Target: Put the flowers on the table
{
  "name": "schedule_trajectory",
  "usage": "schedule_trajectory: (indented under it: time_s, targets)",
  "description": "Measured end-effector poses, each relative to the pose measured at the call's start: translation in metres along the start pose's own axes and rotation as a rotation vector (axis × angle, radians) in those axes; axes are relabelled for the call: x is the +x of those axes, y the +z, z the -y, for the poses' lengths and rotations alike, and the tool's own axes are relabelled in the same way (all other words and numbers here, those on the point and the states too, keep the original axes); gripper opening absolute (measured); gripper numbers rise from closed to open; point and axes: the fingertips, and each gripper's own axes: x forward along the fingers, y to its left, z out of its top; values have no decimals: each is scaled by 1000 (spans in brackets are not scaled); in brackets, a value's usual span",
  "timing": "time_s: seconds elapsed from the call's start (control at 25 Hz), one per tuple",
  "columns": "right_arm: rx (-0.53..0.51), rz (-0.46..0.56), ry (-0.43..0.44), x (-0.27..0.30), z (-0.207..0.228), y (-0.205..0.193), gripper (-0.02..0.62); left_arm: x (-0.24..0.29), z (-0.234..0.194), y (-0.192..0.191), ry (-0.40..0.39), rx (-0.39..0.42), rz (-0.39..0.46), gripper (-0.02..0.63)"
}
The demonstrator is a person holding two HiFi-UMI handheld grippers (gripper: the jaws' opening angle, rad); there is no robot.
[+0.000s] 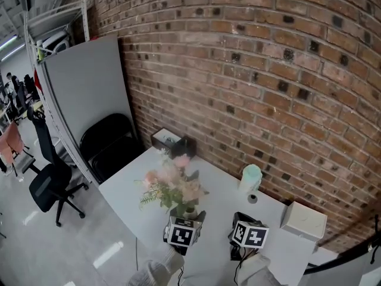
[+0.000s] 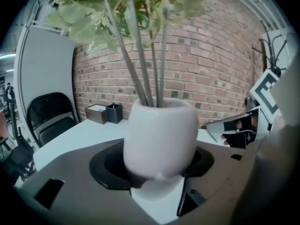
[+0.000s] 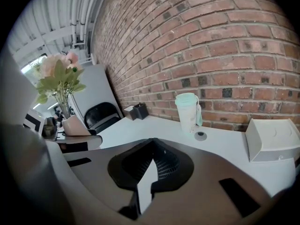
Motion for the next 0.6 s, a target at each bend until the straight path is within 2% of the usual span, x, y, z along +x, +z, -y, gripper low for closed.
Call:
schedule_trajectory:
  time_s: [0.32, 0.6]
  targets:
    - [3, 6, -6, 59, 25, 23, 23, 84, 15, 21, -98, 75, 5, 291]
    - [5, 11, -19, 116, 54, 24, 23, 163, 29, 22, -166, 91, 28, 291]
